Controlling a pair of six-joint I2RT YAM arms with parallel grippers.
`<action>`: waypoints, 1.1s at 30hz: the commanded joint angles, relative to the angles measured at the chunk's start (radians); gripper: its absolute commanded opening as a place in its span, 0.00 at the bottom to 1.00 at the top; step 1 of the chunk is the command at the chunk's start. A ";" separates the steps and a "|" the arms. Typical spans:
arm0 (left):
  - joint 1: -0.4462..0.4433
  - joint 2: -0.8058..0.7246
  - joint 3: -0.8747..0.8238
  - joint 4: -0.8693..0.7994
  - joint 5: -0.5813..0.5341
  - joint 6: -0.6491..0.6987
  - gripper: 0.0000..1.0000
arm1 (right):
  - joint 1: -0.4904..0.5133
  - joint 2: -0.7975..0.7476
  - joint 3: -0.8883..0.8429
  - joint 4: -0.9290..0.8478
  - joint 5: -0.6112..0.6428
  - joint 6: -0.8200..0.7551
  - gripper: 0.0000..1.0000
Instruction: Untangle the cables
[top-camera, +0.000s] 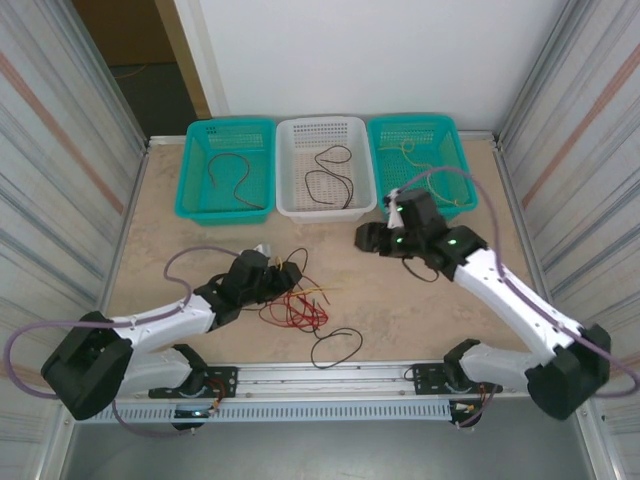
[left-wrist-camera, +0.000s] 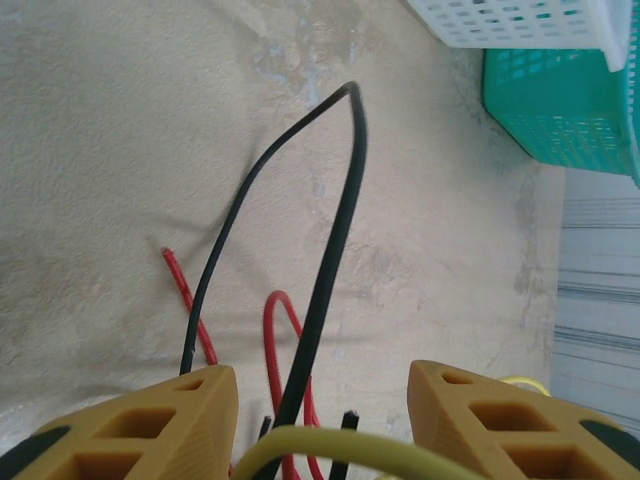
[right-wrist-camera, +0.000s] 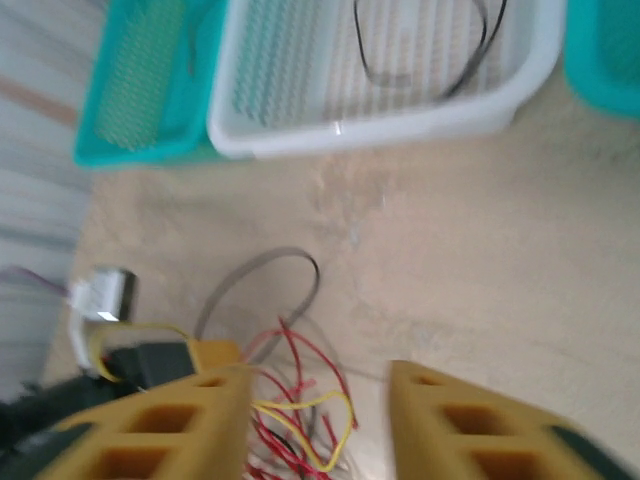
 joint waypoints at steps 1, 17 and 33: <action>0.003 -0.036 0.037 -0.030 -0.029 0.033 0.47 | 0.098 0.033 -0.055 0.012 0.008 0.062 0.74; 0.007 -0.051 0.024 -0.036 -0.030 0.030 0.45 | 0.083 0.296 -0.082 0.192 -0.104 0.133 0.07; 0.152 -0.194 0.017 -0.230 -0.020 0.048 0.65 | 0.135 -0.155 0.139 -0.029 0.310 -0.265 0.00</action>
